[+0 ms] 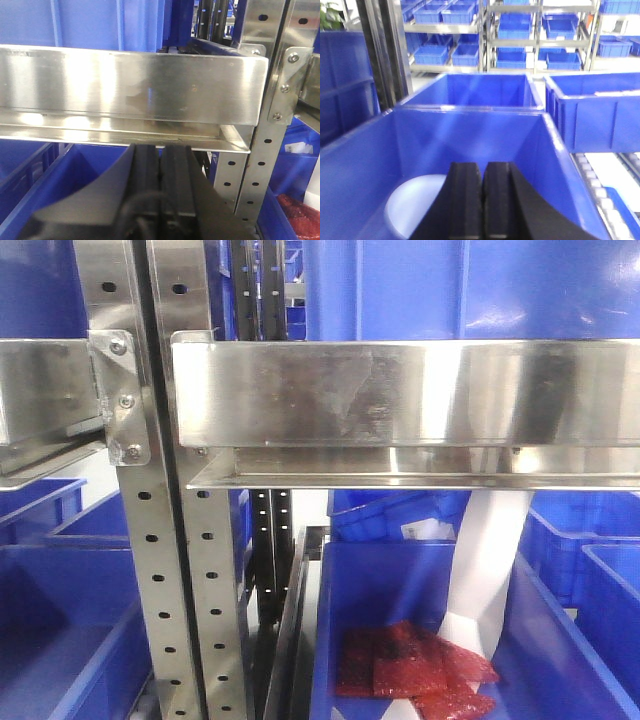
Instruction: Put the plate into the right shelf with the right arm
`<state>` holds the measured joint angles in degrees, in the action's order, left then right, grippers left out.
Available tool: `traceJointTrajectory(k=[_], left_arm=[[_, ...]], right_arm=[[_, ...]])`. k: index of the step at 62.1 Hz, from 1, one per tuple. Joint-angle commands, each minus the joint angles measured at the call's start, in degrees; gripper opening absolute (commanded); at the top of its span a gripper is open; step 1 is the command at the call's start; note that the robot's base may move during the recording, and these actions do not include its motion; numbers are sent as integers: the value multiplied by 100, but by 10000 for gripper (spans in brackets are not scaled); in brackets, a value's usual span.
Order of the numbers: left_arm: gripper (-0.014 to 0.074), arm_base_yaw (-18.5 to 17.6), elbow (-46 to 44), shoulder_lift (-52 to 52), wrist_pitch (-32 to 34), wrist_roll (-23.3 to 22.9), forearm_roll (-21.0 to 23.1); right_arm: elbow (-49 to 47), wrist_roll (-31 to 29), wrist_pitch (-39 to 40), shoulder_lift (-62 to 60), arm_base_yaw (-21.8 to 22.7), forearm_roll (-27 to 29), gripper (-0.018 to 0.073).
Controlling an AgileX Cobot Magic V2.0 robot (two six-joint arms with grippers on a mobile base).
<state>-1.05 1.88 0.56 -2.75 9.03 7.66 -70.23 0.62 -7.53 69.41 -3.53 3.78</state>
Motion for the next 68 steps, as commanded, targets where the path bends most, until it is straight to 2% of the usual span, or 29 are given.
traceJointTrajectory(k=[1,22,40,52,68], left_arm=[[-128,-11,59,59,516,-40,47],[-128,-11,59,59,516,-40,47],[-128,-11,59,59,516,-40,47],[-128,-11,59,59,516,-40,47],[-128,-11,59,59,516,-40,47]], right_arm=[[182,8,354,-499,11,61,54],[3102,8,1608,-2604,11,73,54],[5146,8,1587,-4741,11,73,54],[5745,8,1580,-5807,11,73,54],[5903,8,1564,-6009,11,73,54]])
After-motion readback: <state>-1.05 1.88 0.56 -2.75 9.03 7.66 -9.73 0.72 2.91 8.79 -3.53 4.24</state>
